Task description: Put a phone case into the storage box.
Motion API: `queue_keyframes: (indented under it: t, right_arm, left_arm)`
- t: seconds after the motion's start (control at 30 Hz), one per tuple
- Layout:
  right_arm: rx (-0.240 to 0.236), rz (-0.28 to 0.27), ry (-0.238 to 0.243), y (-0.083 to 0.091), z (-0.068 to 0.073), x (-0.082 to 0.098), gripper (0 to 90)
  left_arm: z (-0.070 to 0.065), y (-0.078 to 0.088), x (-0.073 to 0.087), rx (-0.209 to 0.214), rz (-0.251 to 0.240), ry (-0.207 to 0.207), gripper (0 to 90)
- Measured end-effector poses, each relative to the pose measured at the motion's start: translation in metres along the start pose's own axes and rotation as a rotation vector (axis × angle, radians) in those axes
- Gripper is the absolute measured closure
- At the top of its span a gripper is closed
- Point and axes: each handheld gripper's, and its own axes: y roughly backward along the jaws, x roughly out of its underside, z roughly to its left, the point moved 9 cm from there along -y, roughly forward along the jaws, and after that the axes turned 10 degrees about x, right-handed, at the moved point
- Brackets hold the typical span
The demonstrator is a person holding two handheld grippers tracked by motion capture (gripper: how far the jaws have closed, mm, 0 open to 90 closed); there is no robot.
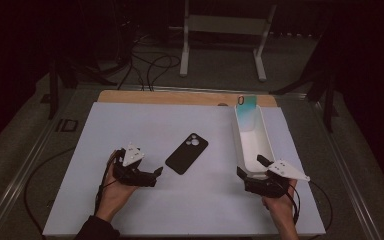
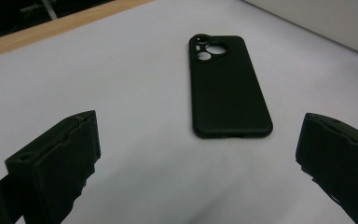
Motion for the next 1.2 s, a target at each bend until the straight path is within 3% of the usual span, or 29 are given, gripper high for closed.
queue_keyframes:
  t: [0.47,1.0,1.2]
  right_arm:
    - [-0.003,-0.005,-0.001,0.0,0.0,-0.002,10.7]
    - [-0.003,-0.01,-0.003,0.0,0.001,-0.003,10.7]
    - [0.0,-0.012,-0.004,0.0,0.001,-0.004,10.7]
  left_arm:
    - [-0.005,-0.037,-0.012,0.013,0.031,-0.012,0.4]
    - [-0.017,-0.075,-0.017,0.069,0.078,-0.001,1.0]
    - [-0.021,-0.086,-0.019,0.087,0.114,-0.019,1.1]
